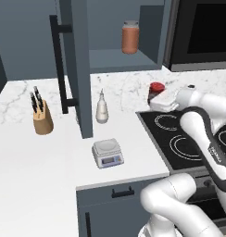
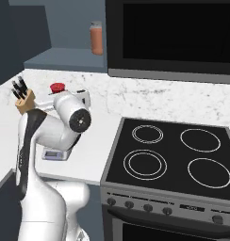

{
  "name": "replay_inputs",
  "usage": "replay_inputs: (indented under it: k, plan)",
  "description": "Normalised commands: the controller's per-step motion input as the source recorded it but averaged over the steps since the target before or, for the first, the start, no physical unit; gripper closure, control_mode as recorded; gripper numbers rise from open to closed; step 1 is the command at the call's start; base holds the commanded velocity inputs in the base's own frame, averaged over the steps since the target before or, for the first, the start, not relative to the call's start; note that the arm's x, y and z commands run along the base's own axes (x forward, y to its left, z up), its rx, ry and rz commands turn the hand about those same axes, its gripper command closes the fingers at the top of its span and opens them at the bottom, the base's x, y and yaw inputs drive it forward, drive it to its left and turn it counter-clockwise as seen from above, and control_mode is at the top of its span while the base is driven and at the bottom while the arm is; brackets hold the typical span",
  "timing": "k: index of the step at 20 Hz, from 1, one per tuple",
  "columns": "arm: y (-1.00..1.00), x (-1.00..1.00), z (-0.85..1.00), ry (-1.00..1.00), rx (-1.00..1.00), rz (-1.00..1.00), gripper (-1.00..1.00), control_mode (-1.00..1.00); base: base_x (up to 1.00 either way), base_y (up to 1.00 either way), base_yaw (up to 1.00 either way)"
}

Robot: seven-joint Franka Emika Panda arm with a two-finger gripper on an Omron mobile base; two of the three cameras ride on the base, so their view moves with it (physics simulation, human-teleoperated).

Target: Pick the yogurt and place it on the digital scale for weighing, and close the cabinet.

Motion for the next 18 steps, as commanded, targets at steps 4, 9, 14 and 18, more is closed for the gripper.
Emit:
replay_inputs:
  k: [4,9,14,18]
  plan:
    - [-0.16,0.02,-0.88,0.03,0.00,0.57,1.00,-1.00,0.00,0.00,0.00]
    - [0.01,0.38,-0.96,0.16,0.00,0.60,1.00,-1.00,0.00,0.00,0.00]
    - [0.60,0.60,-0.87,0.12,-0.02,0.29,1.00,-1.00,0.00,0.00,0.00]
    - [0.73,0.89,-0.49,0.16,0.00,0.08,1.00,-1.00,0.00,0.00,0.00]
